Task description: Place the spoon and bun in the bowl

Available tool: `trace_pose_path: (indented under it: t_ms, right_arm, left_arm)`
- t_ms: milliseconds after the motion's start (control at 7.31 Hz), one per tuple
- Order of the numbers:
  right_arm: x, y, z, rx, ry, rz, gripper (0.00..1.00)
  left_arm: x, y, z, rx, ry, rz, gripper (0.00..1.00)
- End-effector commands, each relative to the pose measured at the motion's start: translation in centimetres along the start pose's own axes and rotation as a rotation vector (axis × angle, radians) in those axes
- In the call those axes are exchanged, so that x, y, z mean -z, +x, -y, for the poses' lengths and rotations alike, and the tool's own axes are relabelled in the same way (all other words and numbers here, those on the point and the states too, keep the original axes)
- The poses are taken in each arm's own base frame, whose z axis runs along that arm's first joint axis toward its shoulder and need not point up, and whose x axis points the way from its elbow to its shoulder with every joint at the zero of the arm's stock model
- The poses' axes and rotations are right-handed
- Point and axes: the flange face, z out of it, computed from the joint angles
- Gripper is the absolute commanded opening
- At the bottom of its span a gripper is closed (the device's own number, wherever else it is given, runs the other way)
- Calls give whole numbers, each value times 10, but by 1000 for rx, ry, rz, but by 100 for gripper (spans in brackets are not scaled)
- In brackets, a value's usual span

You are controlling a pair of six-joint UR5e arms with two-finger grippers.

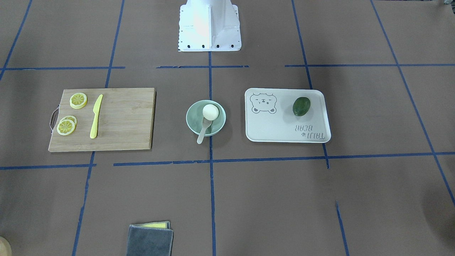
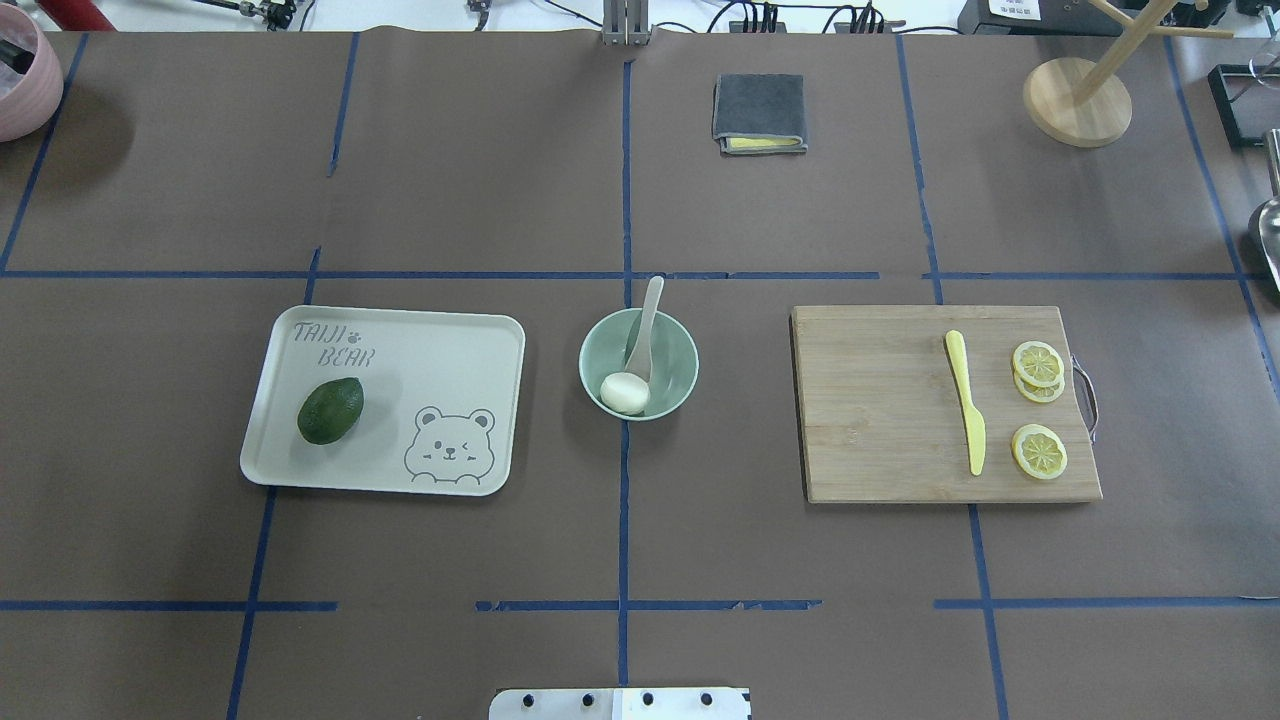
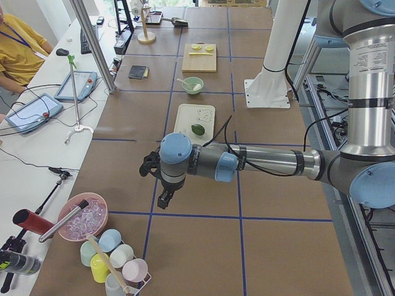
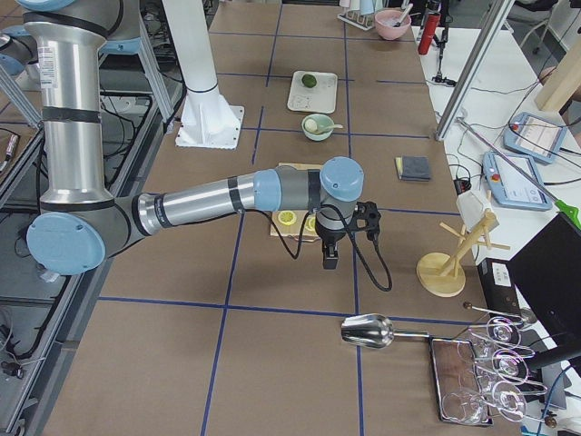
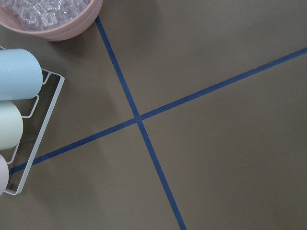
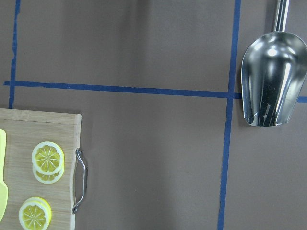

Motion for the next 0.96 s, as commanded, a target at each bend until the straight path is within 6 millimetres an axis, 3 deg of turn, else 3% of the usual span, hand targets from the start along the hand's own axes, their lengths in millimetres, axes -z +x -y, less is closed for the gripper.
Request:
trace_pose_path:
  t_ms: [0,274,410,547,684,821]
  right_arm:
    - [-3,5,-2,-5,-6,-17,100]
    - [-1,8,-3,7,2,-71,100]
    - [-9,18,-2,1,-15,-109,100]
    - [-19,31,-10,-19,-38,-114,100]
    - [-27,39,-16,-37,-54,-108,100]
    - [-30,43,-20,-52,-63,-107,100]
  left_arm:
    - [6,2,6,-22,16,28,100]
    - [16,7,10,-46,44,47,100]
    - [11,-1,11,-34,32,77,100]
    - [22,7,22,2,49,74,100]
    - [38,25,16,113,-18,40,100]
    - [36,24,13,160,-69,25,100]
